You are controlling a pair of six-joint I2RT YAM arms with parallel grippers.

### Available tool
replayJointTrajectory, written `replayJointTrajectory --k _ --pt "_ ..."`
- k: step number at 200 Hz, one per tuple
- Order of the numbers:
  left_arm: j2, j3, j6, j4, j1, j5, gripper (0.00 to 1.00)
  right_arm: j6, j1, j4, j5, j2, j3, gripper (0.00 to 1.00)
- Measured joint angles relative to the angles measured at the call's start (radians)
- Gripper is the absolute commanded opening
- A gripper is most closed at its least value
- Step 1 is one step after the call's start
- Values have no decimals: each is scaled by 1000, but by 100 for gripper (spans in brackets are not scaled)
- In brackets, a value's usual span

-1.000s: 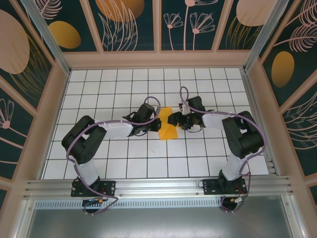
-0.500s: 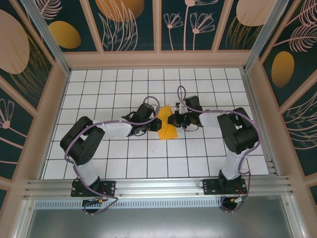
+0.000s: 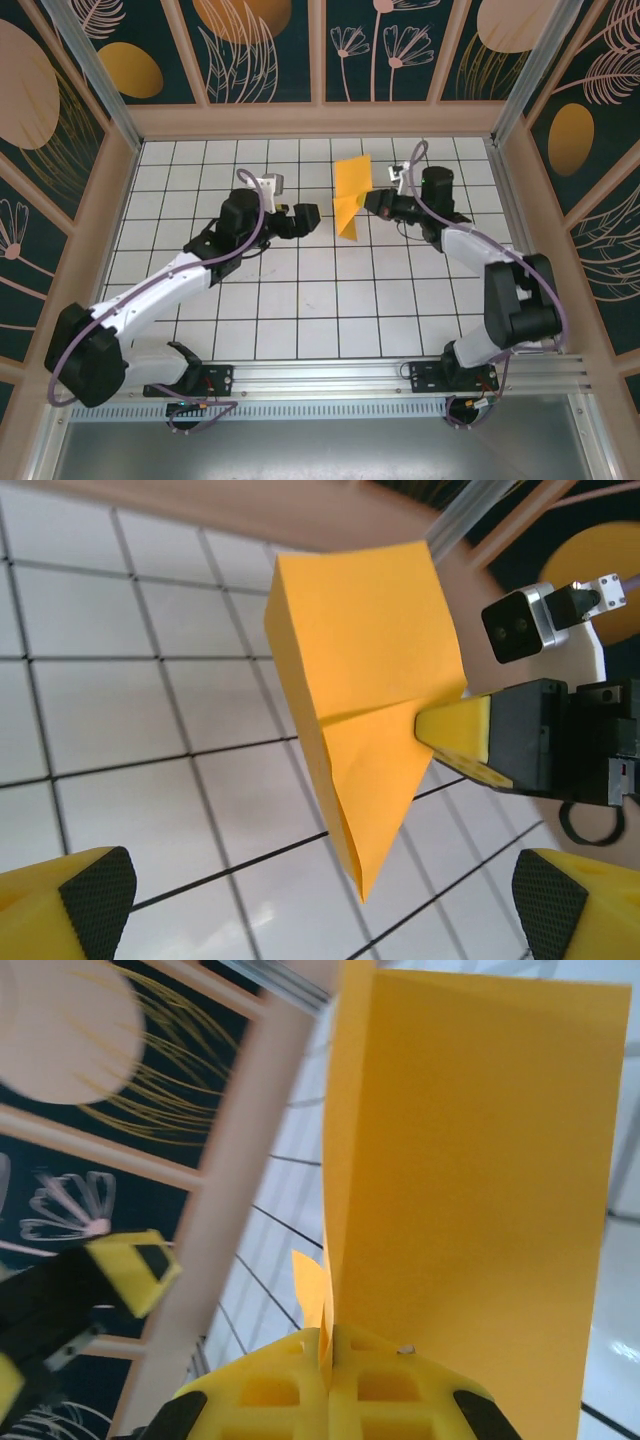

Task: Fold a paper plane with a square sheet of paper (fold left side to right side)
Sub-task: Turn over the paper at the center of the table.

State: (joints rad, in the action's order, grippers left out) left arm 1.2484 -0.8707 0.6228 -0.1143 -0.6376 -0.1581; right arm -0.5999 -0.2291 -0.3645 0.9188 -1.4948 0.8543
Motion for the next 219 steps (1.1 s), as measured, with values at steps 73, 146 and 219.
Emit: replayJointTrajectory --k 73,146,219 --pt "-37 2 119 -196 0 -277 93 -145 -60 -170 119 124 102 0" --pt "-6 7 238 -396 0 -437 51 -222 -160 -240 130 129 155 0" --pt "-6 43 291 -470 0 -455 24 -275 -160 -294 130 129 154 0"
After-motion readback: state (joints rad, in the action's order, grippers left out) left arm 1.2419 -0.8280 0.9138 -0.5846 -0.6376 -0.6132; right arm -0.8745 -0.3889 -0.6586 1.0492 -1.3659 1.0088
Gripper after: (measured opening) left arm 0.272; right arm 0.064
